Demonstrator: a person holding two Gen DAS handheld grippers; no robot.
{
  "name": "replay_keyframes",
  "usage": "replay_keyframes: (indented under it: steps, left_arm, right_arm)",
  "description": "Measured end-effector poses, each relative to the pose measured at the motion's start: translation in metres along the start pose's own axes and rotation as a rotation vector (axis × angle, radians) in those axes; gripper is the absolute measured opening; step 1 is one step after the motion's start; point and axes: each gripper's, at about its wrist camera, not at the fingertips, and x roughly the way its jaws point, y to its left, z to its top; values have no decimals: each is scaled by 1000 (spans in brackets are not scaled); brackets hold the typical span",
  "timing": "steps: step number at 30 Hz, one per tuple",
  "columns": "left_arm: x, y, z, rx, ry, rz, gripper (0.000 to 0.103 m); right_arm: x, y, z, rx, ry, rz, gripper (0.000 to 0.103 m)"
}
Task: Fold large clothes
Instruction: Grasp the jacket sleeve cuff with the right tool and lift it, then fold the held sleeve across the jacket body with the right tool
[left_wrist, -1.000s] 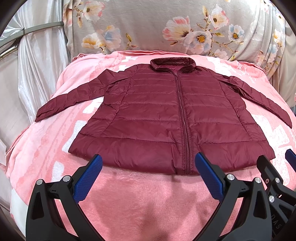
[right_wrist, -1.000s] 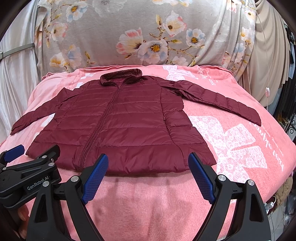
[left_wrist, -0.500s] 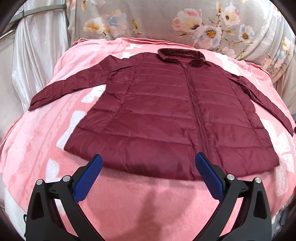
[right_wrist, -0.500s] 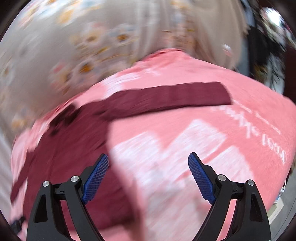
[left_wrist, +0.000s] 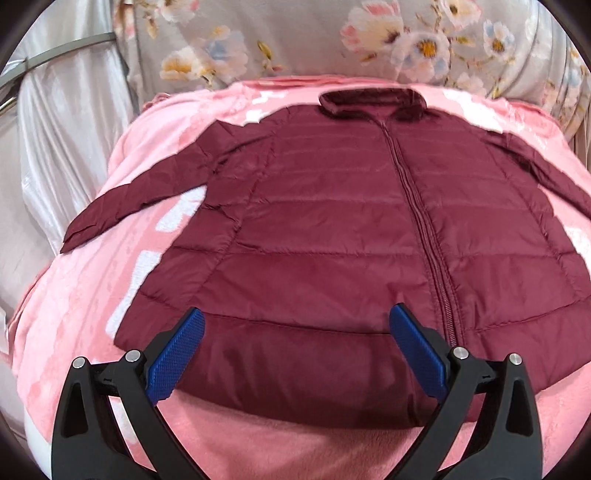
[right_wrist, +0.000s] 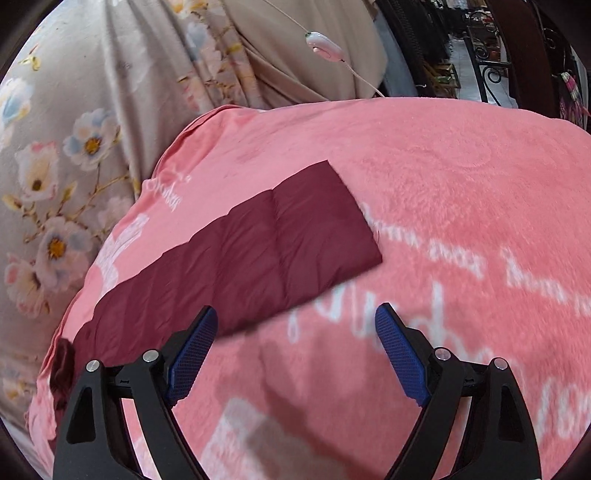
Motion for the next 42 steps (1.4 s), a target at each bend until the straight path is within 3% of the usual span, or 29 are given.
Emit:
replay_keyframes:
  steps: [4, 6, 8, 12, 14, 18, 23, 29, 35, 42]
  left_arm:
    - [9, -4, 4, 12, 21, -32, 98]
    - [9, -6, 4, 19, 10, -38, 98]
    - [9, -7, 6, 22, -2, -49, 98]
    - [11, -4, 10, 17, -28, -60, 98]
    - [13, 0, 12, 1, -21, -72, 98]
    - [19, 13, 14, -50, -5, -91, 98]
    - [18, 27, 17, -68, -21, -66, 98]
    - [22, 60, 23, -143, -19, -62, 98]
    - [25, 89, 23, -179, -43, -46, 98]
    - [30, 110, 26, -213, -58, -60, 98]
  right_arm:
    - [13, 0, 13, 26, -30, -19, 64]
    - [19, 0, 21, 42, -37, -15, 30]
    - [26, 5, 29, 38, -28, 5, 8]
    - [20, 51, 43, -64, -83, 29, 6]
    - [6, 91, 44, -141, -115, 90, 6]
    - [-36, 209, 23, -360, -164, 285, 6]
    - [-82, 346, -53, -617, -150, 526, 6]
    - [-95, 454, -161, -787, -20, 721, 5]
    - [-77, 496, -260, -910, 136, 785, 5]
    - [-35, 508, -367, -1031, 325, 729, 5]
